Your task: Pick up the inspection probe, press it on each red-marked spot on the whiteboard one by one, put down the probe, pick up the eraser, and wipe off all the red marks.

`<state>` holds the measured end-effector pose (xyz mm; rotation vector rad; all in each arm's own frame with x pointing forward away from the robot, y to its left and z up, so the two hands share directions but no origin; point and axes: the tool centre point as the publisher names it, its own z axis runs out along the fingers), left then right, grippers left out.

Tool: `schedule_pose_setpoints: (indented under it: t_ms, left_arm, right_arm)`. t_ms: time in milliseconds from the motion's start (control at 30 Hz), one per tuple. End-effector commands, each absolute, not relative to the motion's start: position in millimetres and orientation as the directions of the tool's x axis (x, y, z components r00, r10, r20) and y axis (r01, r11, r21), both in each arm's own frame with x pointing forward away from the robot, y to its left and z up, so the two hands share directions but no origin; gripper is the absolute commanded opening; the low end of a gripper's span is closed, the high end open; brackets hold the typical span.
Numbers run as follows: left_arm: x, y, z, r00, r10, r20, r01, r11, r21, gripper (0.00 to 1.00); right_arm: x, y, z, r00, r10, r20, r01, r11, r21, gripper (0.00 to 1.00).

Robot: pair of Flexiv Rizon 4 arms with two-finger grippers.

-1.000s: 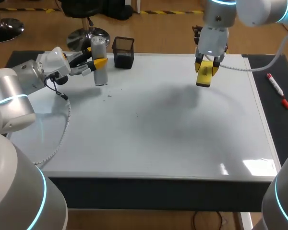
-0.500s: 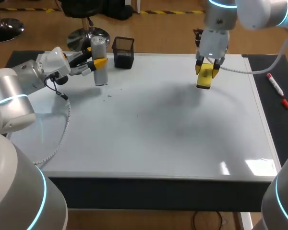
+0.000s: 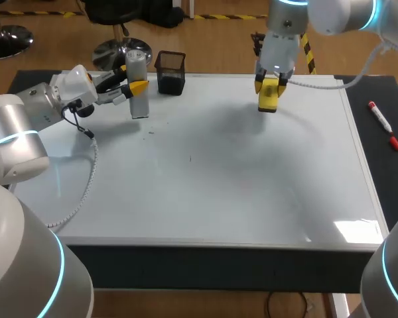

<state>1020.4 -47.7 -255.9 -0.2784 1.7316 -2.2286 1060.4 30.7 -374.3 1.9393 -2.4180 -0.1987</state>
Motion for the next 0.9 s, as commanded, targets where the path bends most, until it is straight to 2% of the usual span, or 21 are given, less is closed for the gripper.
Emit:
schedule_pose_setpoints:
  t_ms: [33,900]
  left_arm:
    - [1020,-48,-256,-0.934,-0.355,-0.034,0.122,-0.227,-0.966,0.00]
    - [1020,-48,-256,-0.934,-0.355,-0.034,0.122,-0.227,-0.966,0.00]
  right_arm:
    - [1082,44,-381,-0.196,-0.981,-0.017,-0.970,0.191,0.150,0.00]
    - [1132,119,-394,-0.074,-0.995,-0.070,-0.988,0.063,0.142,0.00]
